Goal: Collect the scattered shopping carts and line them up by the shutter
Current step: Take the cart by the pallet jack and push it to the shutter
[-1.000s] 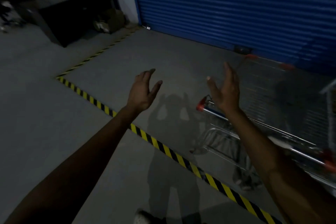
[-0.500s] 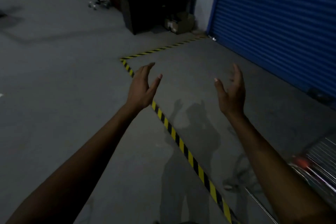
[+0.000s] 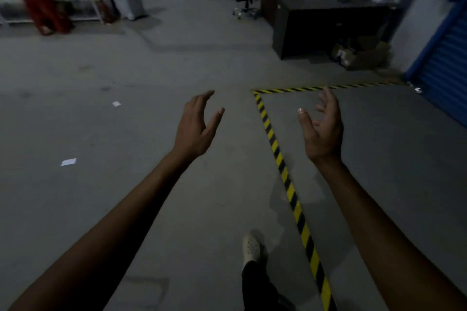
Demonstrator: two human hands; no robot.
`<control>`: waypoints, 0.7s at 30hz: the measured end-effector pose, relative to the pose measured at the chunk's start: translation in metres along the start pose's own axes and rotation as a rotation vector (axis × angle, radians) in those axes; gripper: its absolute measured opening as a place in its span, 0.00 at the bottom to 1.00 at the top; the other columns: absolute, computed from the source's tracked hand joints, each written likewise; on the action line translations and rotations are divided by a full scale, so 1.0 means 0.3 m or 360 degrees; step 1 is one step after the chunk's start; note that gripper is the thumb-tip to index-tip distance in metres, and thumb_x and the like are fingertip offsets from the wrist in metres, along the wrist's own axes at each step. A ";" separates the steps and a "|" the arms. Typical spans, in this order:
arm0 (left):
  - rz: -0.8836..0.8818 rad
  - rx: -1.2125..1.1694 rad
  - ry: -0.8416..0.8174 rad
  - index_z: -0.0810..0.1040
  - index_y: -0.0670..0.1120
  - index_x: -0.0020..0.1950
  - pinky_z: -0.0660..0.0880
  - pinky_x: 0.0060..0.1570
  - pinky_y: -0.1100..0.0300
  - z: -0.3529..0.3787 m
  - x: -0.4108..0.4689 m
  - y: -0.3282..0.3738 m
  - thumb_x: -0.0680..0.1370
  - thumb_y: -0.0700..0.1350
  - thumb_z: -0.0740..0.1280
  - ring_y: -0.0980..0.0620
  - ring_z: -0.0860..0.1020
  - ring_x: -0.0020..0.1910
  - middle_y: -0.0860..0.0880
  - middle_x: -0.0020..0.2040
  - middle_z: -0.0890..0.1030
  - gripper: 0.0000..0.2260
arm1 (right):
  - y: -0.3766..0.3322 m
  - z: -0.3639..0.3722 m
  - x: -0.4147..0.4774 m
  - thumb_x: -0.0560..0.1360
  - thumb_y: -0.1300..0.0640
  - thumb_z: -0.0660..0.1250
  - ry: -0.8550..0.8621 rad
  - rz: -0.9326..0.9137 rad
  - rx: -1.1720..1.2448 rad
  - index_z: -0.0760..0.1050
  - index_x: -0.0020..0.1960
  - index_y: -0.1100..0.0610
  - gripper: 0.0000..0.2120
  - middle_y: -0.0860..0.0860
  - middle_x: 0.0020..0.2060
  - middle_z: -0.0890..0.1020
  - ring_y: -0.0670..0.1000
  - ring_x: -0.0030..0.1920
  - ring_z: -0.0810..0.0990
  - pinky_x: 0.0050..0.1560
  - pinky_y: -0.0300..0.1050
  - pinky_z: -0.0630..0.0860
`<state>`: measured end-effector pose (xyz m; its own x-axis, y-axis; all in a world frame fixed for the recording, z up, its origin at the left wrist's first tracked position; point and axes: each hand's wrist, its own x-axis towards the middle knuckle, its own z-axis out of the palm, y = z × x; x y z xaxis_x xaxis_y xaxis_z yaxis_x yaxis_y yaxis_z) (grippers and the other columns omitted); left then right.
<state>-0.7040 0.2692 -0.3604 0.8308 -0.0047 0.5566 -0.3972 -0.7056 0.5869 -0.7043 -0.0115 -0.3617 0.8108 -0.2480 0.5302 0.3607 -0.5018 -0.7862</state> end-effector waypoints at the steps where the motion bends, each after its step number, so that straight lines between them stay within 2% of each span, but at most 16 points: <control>1: -0.0004 0.0034 0.0013 0.70 0.43 0.73 0.70 0.63 0.53 0.004 0.053 -0.045 0.81 0.59 0.59 0.45 0.73 0.66 0.43 0.67 0.75 0.26 | 0.017 0.069 0.061 0.75 0.38 0.63 -0.0017 0.0000 0.0039 0.60 0.79 0.56 0.38 0.54 0.72 0.70 0.53 0.66 0.74 0.60 0.63 0.76; 7: -0.0089 0.0206 0.0122 0.70 0.43 0.73 0.70 0.63 0.54 0.012 0.456 -0.315 0.81 0.58 0.59 0.45 0.74 0.65 0.44 0.66 0.76 0.26 | 0.075 0.485 0.505 0.74 0.37 0.63 -0.0159 -0.0019 0.0227 0.61 0.78 0.56 0.39 0.53 0.71 0.72 0.48 0.63 0.74 0.60 0.61 0.77; 11: -0.0126 0.0270 0.0246 0.71 0.43 0.73 0.71 0.63 0.51 -0.024 0.713 -0.456 0.81 0.57 0.61 0.45 0.74 0.65 0.44 0.66 0.76 0.25 | 0.053 0.743 0.769 0.74 0.38 0.63 -0.0283 -0.0114 0.0298 0.61 0.78 0.55 0.38 0.52 0.71 0.72 0.50 0.63 0.74 0.59 0.60 0.77; 17: -0.0188 0.0377 0.0442 0.71 0.42 0.72 0.72 0.62 0.48 -0.137 0.944 -0.712 0.82 0.55 0.61 0.44 0.75 0.65 0.43 0.65 0.76 0.24 | -0.033 1.153 1.025 0.75 0.40 0.63 -0.0458 -0.0281 0.0439 0.62 0.77 0.56 0.36 0.53 0.70 0.72 0.50 0.62 0.75 0.53 0.46 0.76; 21: -0.0252 0.0473 0.0572 0.71 0.42 0.72 0.73 0.62 0.51 -0.241 1.064 -0.963 0.82 0.54 0.62 0.44 0.75 0.64 0.43 0.65 0.76 0.23 | -0.089 1.480 1.142 0.75 0.39 0.63 -0.0576 -0.0368 0.0501 0.62 0.77 0.55 0.36 0.51 0.70 0.72 0.49 0.62 0.74 0.52 0.44 0.75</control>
<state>-0.3522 0.5228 -0.3098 0.6640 0.3267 0.6726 -0.1052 -0.8498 0.5166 -0.2316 0.2850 -0.3000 0.7808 0.1694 0.6014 0.6248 -0.2228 -0.7483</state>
